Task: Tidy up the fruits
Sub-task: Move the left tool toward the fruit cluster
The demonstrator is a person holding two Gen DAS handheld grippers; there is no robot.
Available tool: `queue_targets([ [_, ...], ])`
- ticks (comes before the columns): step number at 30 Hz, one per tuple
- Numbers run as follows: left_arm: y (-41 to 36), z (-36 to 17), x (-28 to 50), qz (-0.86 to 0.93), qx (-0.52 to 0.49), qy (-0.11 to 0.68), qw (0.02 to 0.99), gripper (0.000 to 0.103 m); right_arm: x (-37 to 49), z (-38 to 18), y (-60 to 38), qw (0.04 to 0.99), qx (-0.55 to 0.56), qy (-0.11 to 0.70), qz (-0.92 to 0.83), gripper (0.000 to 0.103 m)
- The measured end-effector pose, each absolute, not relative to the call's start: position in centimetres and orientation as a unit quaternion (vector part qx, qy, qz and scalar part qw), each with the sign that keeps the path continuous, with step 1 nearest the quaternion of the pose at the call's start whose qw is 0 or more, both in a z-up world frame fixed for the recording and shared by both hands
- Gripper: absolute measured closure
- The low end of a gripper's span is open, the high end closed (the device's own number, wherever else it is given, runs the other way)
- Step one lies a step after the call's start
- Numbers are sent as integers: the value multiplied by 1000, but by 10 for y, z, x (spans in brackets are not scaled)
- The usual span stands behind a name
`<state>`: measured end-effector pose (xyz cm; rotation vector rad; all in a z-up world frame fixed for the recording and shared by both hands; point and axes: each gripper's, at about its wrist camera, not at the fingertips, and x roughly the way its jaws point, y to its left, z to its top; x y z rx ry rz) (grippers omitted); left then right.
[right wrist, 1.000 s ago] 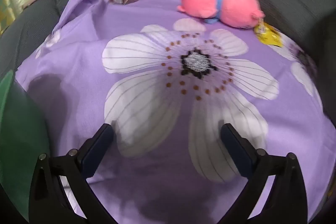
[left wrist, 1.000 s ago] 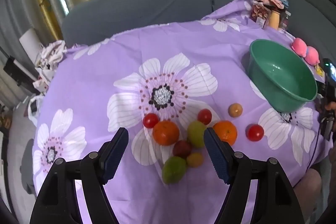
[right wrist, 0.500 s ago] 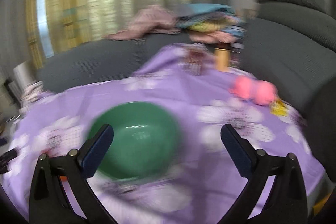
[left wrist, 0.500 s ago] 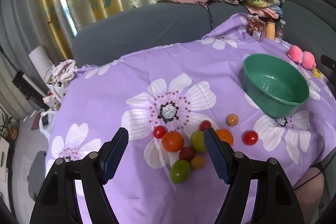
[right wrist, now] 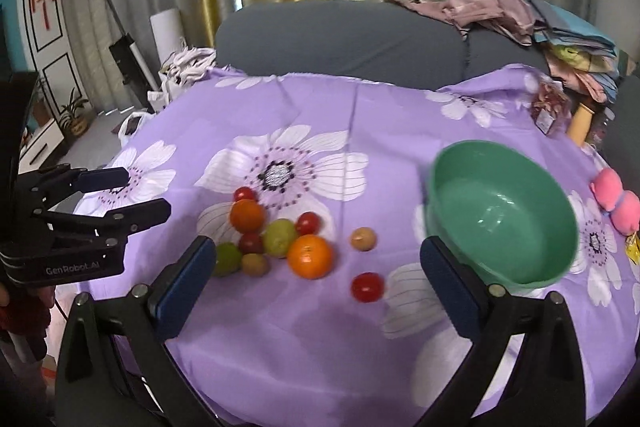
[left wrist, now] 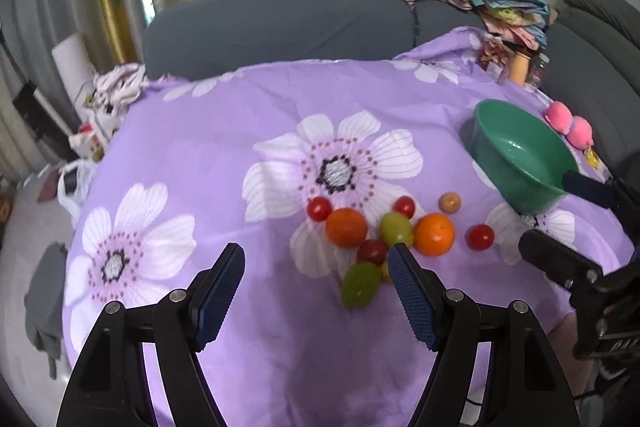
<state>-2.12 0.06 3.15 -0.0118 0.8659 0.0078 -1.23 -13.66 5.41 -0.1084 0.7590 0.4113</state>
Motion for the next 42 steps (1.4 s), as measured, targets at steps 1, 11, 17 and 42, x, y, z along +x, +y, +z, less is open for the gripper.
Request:
queue_targets([
  [1, 3, 30, -22, 6, -11, 422, 906, 29, -11, 52, -134, 906, -51, 371, 197, 1],
  [11, 12, 25, -19, 2, -19, 434, 900, 29, -8, 42, -124, 899, -50, 390, 190, 1],
  [17, 9, 22, -15, -4, -16, 440, 898, 29, -5, 40, -124, 900, -48, 393, 185, 1],
  [42, 6, 10, -5, -42, -44, 462, 885, 29, 1, 30, -132, 899, -41, 398, 178, 1],
])
